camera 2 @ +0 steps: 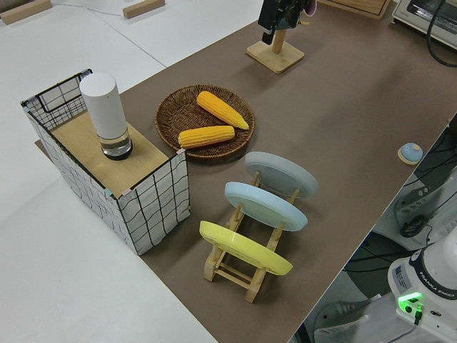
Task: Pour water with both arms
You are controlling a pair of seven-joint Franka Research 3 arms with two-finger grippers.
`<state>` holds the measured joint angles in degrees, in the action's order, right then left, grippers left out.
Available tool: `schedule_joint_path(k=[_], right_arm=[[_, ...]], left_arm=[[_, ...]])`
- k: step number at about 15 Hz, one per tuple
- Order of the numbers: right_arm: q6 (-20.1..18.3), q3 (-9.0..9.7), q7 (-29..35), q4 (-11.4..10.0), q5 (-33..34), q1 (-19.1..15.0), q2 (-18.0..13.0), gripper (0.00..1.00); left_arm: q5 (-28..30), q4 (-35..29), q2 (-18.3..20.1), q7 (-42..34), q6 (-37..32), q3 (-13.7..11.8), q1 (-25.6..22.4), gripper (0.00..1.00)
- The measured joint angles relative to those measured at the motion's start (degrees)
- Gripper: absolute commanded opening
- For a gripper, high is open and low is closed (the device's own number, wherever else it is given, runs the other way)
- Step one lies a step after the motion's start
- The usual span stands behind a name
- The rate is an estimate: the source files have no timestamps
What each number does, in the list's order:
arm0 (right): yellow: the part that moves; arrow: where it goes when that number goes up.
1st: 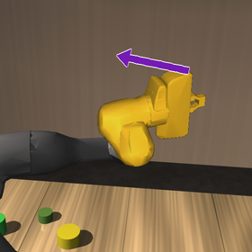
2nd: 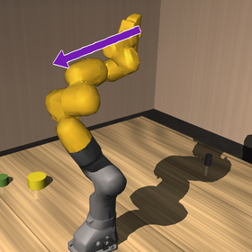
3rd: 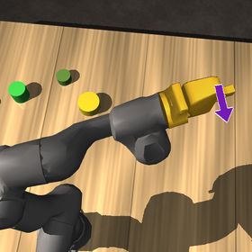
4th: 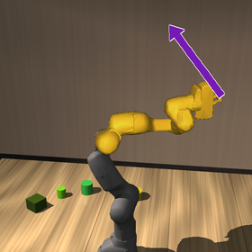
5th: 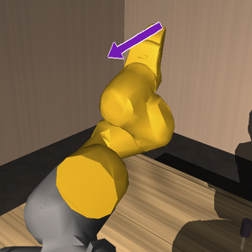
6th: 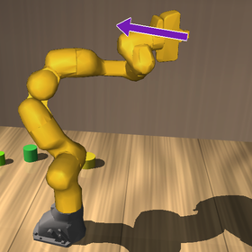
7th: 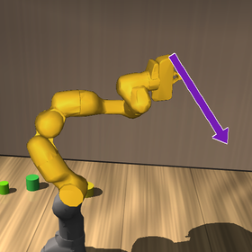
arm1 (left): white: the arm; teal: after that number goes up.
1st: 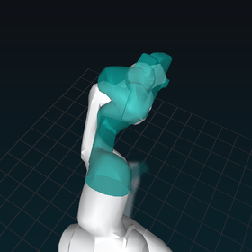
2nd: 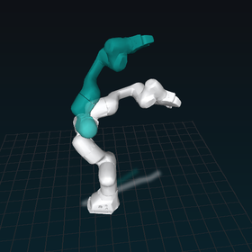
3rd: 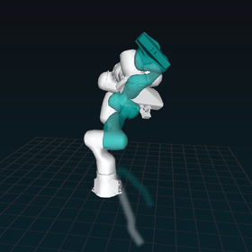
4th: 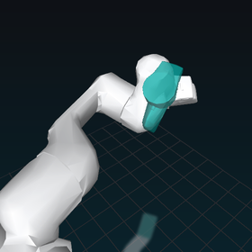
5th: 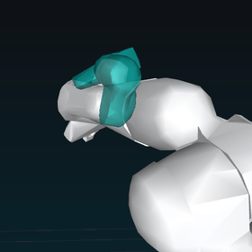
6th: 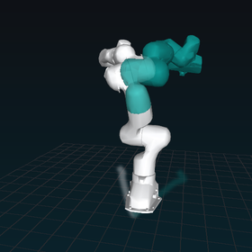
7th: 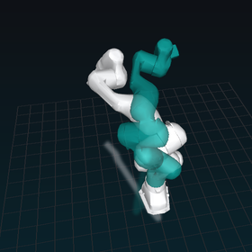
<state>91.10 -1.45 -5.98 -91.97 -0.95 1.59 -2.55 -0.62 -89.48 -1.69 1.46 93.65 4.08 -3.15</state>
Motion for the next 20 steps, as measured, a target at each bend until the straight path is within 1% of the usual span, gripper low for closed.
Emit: schedule_joint_path(k=[7,10,13,15,16,17,20], right_arm=[[0.2,0.36,0.1,0.0,0.0,0.0,0.0,0.985],[0.4,0.36,0.1,0.0,0.0,0.0,0.0,0.985],[2.2,0.36,0.1,-0.1,0.0,0.0,0.1,0.985],[3.7,0.47,-0.2,-0.1,0.0,0.0,0.1,0.985],[5.0,0.80,-0.6,-0.2,0.0,0.1,0.2,0.985],[7.1,1.73,-1.4,-0.3,0.0,0.1,0.2,0.985],[12.0,4.37,-3.6,-0.9,0.0,0.2,0.5,0.985]], left_arm=[[-0.2,0.0,0.1,-0.4,0.0,-0.2,-0.2,1.00],[-0.2,0.0,0.1,-0.5,0.0,-1.0,-0.2,1.00],[-0.2,0.1,0.1,-0.7,0.0,-2.1,-0.2,1.00],[-0.2,0.1,0.1,-1.8,0.0,-3.4,-0.2,1.00],[-0.2,0.1,0.1,-3.1,0.0,-4.5,-0.2,1.00],[-0.2,0.1,0.1,-5.8,0.0,-6.5,-0.3,1.00],[-0.2,0.1,0.1,-12.2,0.2,-11.0,-0.3,1.00]])
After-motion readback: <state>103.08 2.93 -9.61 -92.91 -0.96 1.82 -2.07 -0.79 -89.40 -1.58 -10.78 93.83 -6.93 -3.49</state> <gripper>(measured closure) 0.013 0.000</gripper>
